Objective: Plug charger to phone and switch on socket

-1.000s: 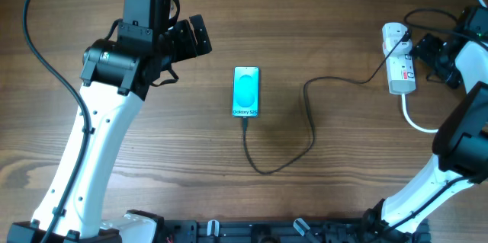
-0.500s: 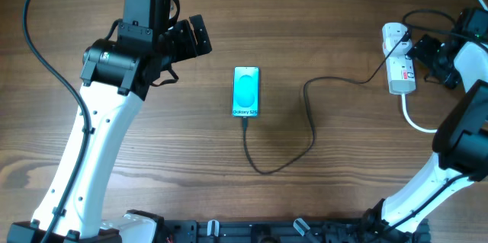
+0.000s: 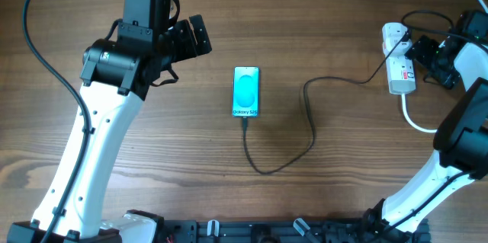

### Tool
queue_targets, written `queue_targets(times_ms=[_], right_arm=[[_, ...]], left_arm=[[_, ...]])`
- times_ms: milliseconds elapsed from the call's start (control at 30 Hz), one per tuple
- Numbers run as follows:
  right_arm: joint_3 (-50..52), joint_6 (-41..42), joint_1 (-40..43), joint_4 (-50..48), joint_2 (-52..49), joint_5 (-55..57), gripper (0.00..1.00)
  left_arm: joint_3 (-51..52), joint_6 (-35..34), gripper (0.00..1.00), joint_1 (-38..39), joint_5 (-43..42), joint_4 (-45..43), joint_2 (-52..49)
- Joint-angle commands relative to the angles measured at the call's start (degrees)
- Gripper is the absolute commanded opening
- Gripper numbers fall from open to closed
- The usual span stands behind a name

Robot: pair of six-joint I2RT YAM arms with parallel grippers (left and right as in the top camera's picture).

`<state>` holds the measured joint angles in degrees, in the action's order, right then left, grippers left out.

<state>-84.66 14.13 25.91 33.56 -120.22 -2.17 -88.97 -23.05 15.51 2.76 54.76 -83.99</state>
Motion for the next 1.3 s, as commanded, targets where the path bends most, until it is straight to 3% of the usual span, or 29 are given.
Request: queue_targets(times_ms=[0,767,967,1267], right_arm=[[0.81,-2.16,-0.50,0.83,-1.51,-4.35,1.00],[0.57,-1.66,-0.37,4.76,-3.23,-7.63,1.00],[0.55,2.99,2.01,9.55,1.97,-2.32,1.00],[0.59,10.25,2.78,19.06,17.97,-2.14,1.00]], left_arm=[[0.15,-0.31,1.00,-0.26,0.76,-0.02,0.31],[0.15,-0.31,1.00,-0.26,0.76,-0.02,0.31],[0.15,-0.31,1.00,-0.26,0.76,-0.02,0.31],[0.15,-0.31,1.00,-0.26,0.76,-0.02,0.31]])
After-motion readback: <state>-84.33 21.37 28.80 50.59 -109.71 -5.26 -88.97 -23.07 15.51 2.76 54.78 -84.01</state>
